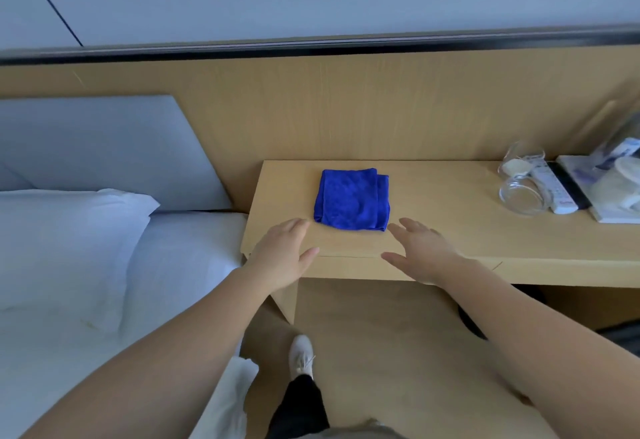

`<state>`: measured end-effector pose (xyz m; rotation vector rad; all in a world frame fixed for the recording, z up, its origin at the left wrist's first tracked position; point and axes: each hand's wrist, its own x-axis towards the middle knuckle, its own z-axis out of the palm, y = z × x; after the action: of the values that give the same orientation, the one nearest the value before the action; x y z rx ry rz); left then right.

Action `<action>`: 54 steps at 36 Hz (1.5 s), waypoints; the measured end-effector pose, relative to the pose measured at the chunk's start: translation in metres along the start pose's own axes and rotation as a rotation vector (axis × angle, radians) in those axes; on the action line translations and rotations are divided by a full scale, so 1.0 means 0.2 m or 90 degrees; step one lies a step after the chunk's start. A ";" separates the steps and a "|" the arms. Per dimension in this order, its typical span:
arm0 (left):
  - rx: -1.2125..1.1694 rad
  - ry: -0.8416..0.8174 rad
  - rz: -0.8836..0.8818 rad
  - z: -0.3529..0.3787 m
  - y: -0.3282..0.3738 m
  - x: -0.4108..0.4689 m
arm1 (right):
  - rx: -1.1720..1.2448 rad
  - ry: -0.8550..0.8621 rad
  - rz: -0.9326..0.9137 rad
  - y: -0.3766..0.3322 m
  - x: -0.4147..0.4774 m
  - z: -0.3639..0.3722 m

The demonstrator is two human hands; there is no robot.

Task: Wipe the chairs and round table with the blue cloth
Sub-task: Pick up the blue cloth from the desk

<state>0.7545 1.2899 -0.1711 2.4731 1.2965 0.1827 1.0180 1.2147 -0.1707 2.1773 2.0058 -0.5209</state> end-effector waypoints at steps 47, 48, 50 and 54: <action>0.049 -0.224 0.169 0.29 -0.34 1.25 | 0.101 -0.068 0.114 0.07 1.04 0.12; 0.044 -0.225 0.166 0.28 -0.33 1.26 | 0.112 -0.060 0.108 0.08 1.04 0.11; 0.031 -0.230 0.172 0.27 -0.33 1.27 | 0.144 -0.038 0.096 0.10 1.03 0.06; 0.008 -0.266 0.230 0.23 -0.34 1.28 | 0.203 0.020 0.079 0.11 1.00 -0.07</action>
<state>0.8614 1.5234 -0.2491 2.5523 0.6814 -0.2470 1.0521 1.4044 -0.2279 2.4846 1.8951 -0.8434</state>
